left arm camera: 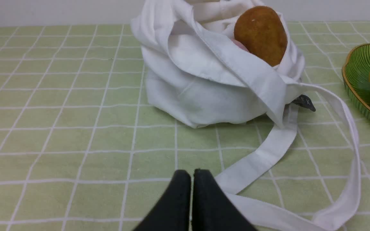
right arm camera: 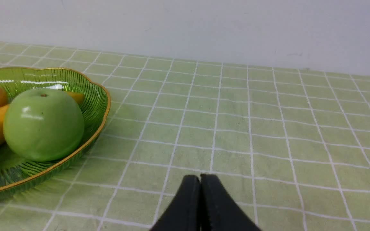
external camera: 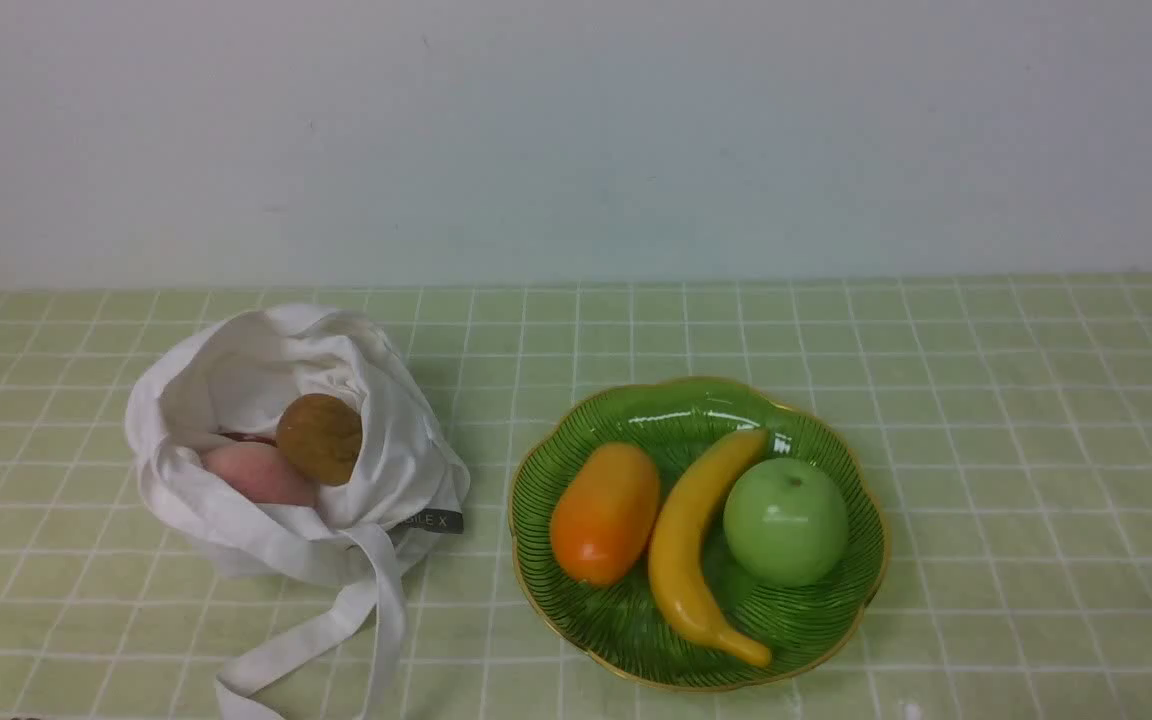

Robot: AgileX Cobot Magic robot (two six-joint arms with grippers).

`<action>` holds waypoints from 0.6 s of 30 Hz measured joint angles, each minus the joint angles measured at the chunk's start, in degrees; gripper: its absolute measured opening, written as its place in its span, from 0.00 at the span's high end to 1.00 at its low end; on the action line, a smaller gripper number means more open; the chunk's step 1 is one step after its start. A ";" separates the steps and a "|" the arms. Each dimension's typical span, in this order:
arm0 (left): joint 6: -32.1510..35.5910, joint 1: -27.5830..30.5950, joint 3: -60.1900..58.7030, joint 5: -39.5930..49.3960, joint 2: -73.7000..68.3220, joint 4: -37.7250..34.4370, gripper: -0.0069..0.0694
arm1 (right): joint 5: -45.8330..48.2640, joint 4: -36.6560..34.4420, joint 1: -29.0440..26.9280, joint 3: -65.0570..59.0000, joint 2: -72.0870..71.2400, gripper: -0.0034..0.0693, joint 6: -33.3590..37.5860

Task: Take the fruit out of the bag on the green coffee tablecloth and place them on the plate.
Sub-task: 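Reach into the cloth bag and grasp the kiwi with the left gripper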

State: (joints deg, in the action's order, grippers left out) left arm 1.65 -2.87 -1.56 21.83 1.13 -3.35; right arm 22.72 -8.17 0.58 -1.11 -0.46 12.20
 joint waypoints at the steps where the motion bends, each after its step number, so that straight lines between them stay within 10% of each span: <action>1: 0.00 0.00 0.00 0.00 0.00 0.00 0.92 | 0.00 0.00 0.00 0.00 0.00 0.97 0.00; 18: -0.24 0.00 -0.02 -0.71 0.00 -0.05 0.92 | 0.00 0.00 0.00 0.00 0.00 0.97 0.00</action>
State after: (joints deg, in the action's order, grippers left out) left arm 1.41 -2.87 -1.58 21.12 1.13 -3.40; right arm 22.72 -8.17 0.58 -1.11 -0.46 12.20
